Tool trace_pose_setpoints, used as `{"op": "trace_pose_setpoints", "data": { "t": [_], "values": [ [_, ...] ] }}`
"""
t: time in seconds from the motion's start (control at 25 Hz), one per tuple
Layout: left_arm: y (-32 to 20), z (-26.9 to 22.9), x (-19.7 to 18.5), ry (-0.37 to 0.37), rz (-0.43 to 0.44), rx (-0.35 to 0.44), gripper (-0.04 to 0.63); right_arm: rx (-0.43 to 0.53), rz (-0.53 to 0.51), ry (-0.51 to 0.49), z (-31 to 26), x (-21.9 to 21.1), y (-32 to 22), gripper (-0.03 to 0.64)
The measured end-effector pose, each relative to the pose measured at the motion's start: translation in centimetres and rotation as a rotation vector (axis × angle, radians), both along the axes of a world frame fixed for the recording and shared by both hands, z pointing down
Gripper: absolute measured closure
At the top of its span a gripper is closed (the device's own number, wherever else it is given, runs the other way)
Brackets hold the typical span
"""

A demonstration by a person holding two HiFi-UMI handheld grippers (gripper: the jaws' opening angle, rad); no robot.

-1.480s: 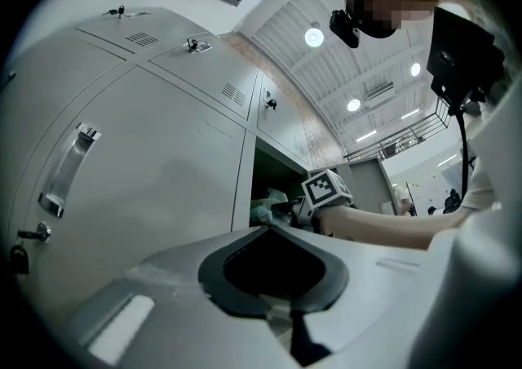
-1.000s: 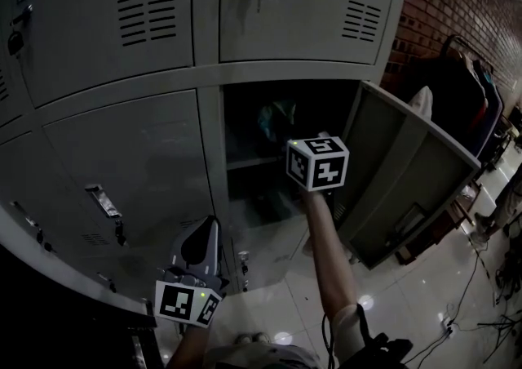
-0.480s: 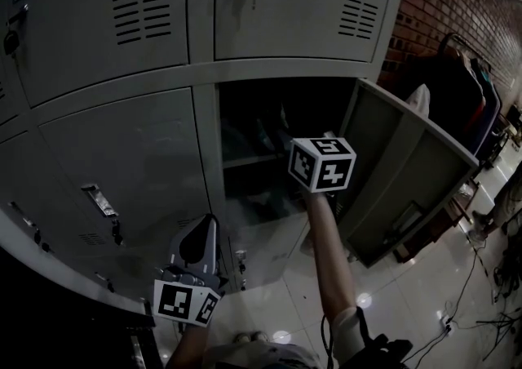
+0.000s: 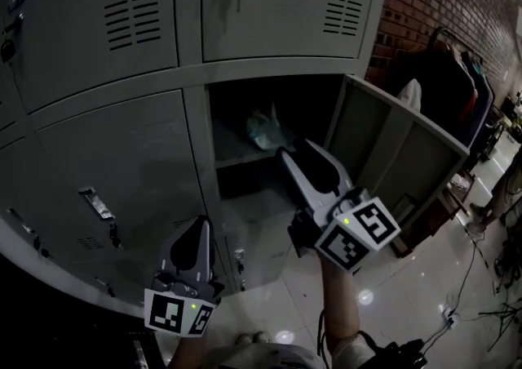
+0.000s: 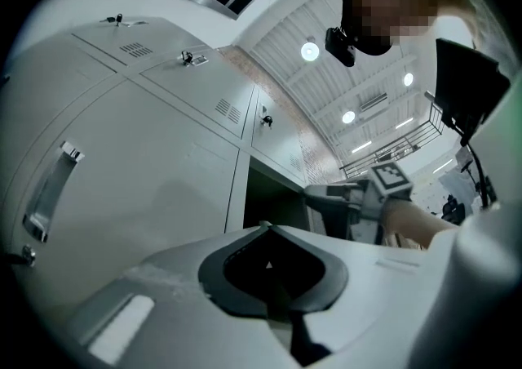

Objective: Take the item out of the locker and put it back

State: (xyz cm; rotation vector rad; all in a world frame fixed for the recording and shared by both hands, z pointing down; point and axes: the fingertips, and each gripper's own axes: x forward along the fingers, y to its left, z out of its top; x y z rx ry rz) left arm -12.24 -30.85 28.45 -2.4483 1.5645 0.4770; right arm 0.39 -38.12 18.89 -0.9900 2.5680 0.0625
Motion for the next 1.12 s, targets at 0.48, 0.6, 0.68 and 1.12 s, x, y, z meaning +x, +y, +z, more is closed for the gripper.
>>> {"op": "trace_pose_setpoints", "data": {
  "t": [0.48, 0.6, 0.68, 1.12],
  "values": [
    [1.4, 2.1, 2.2, -0.023, 0.058, -0.045, 0.591, -0.095, 0.177, -0.044, 12.7, 2.9, 10.2, 0.615],
    [1.6, 2.4, 2.2, -0.038, 0.065, -0.045, 0.589, -0.085, 0.188, -0.03, 12.5, 2.9, 10.3, 0.615],
    [1.7, 2.3, 2.0, -0.037, 0.063, -0.045, 0.59, -0.081, 0.189, -0.036, 12.3, 3.0, 10.3, 0.615],
    [3.0, 2.6, 0.9, -0.008, 0.082, -0.061, 0.59, -0.125, 0.213, -0.016, 13.8, 1.9, 11.8, 0.615]
  ]
}}
